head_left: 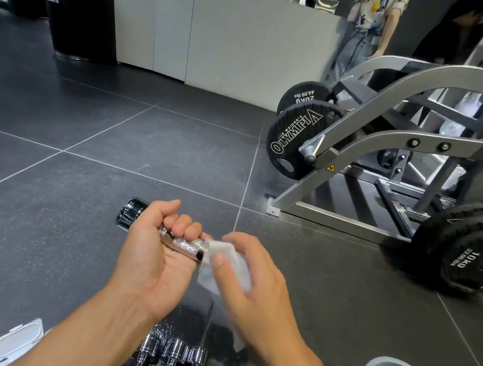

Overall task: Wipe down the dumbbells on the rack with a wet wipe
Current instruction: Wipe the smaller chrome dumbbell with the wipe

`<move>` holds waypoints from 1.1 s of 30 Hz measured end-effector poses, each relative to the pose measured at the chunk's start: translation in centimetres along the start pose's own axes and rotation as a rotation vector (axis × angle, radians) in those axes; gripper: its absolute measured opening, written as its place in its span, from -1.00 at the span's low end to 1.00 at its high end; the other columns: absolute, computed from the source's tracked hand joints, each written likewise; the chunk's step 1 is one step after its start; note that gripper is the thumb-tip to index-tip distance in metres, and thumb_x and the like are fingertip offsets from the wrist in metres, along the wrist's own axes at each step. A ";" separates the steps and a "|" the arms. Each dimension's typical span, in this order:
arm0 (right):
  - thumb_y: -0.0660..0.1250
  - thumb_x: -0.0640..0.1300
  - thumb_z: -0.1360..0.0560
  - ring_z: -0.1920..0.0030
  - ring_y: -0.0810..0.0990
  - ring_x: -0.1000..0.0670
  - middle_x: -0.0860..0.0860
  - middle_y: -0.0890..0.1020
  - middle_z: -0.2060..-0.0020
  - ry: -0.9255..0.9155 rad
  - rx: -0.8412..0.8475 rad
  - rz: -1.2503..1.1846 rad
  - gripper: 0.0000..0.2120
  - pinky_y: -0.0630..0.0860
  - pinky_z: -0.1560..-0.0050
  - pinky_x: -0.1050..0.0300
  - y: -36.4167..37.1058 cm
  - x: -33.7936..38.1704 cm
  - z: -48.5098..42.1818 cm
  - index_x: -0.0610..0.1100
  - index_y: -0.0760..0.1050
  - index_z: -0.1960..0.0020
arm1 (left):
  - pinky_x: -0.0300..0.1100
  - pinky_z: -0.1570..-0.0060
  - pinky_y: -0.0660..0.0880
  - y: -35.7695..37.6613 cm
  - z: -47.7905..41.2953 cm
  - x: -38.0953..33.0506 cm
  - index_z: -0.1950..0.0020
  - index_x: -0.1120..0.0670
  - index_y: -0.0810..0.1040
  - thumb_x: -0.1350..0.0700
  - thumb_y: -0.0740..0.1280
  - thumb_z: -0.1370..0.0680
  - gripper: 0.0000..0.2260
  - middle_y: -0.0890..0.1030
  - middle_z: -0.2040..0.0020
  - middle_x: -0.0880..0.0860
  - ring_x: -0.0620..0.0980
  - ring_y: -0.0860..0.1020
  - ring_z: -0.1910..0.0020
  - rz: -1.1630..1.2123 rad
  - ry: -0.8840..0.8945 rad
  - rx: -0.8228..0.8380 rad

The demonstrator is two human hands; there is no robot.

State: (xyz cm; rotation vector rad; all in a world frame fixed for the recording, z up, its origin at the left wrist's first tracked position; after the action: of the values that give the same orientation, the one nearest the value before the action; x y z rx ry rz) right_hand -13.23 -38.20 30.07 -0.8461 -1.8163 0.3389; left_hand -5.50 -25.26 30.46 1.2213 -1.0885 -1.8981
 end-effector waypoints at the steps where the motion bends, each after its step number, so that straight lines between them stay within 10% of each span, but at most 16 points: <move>1: 0.30 0.07 -0.64 -0.06 0.54 0.15 0.18 0.55 -0.04 -0.072 0.032 0.045 -0.85 0.39 -0.02 0.37 0.1 0.3 0.2 0.09 0.51 -0.18 | -0.11 0.02 0.35 0.0 0.0 0.0 0.34 -0.03 0.25 0.13 0.30 -0.57 -0.66 0.24 0.39 -0.06 -0.06 0.28 0.42 0.001 -0.003 0.000; 4: 0.37 0.04 -0.58 0.05 0.55 0.16 0.14 0.59 0.03 -0.057 0.100 0.018 -0.87 0.43 0.08 0.33 0.3 0.2 0.3 0.09 0.50 -0.10 | -0.11 0.02 0.35 -0.1 0.1 -0.1 0.33 -0.03 0.25 0.13 0.30 -0.58 -0.66 0.24 0.39 -0.06 -0.06 0.28 0.42 -0.017 0.005 -0.006; 9: 0.37 -0.04 -0.52 0.42 0.39 -0.04 -0.04 0.47 0.37 0.610 0.157 -0.828 -0.82 0.33 0.45 0.14 1.9 -0.7 0.2 -0.08 0.41 0.13 | -0.09 0.01 0.32 -0.2 0.3 0.4 0.32 -0.03 0.24 0.13 0.30 -0.58 -0.66 0.24 0.38 -0.05 -0.05 0.28 0.40 -0.031 -0.010 -0.004; 12: 0.29 -0.19 -0.62 0.53 0.37 0.01 0.02 0.48 0.46 0.703 0.160 -0.972 -0.91 0.26 0.53 0.20 2.0 0.1 0.4 -0.15 0.39 0.03 | -0.08 0.01 0.32 0.0 0.3 0.4 0.33 -0.03 0.25 0.14 0.30 -0.58 -0.66 0.23 0.37 -0.05 -0.05 0.28 0.40 -0.029 -0.002 -0.002; 21: 0.21 0.20 -0.66 0.18 0.42 0.15 0.17 0.41 0.04 -0.238 0.092 0.002 -0.81 0.39 0.15 0.28 0.4 0.3 0.8 0.15 0.30 -0.16 | -0.11 0.04 0.37 0.5 0.3 -0.1 0.35 -0.03 0.25 0.13 0.27 -0.61 -0.64 0.24 0.41 -0.08 -0.07 0.28 0.44 0.012 -0.002 -0.001; 29: 0.25 -0.04 -0.61 0.50 0.28 0.03 -0.04 0.37 0.41 0.778 0.249 -0.952 -0.82 0.19 0.57 0.23 2.2 0.5 0.5 -0.07 0.50 0.12 | -0.08 0.09 0.34 0.1 0.1 0.0 0.34 -0.04 0.25 0.14 0.29 -0.59 -0.65 0.22 0.40 -0.06 -0.05 0.28 0.44 -0.027 0.012 -0.006; 33: 0.22 -0.03 -0.61 0.48 0.27 0.02 -0.05 0.38 0.39 0.801 0.229 -0.931 -0.82 0.18 0.52 0.19 2.3 0.3 0.5 -0.08 0.51 0.10 | -0.09 0.08 0.34 -0.2 0.0 0.3 0.35 -0.03 0.25 0.14 0.28 -0.60 -0.64 0.23 0.40 -0.06 -0.05 0.28 0.45 -0.020 0.000 -0.022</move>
State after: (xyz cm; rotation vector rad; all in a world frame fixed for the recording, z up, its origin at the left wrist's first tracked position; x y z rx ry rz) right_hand -12.81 -36.30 28.68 0.1009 -1.1913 -0.3538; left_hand -5.60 -25.42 30.20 1.2242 -1.0565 -1.9203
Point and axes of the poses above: each hand's wrist, its own z-axis away from the middle knuckle, its own y-axis out of the palm, x = y × z, the point moved 5 cm from there along -z, towards the middle knuckle
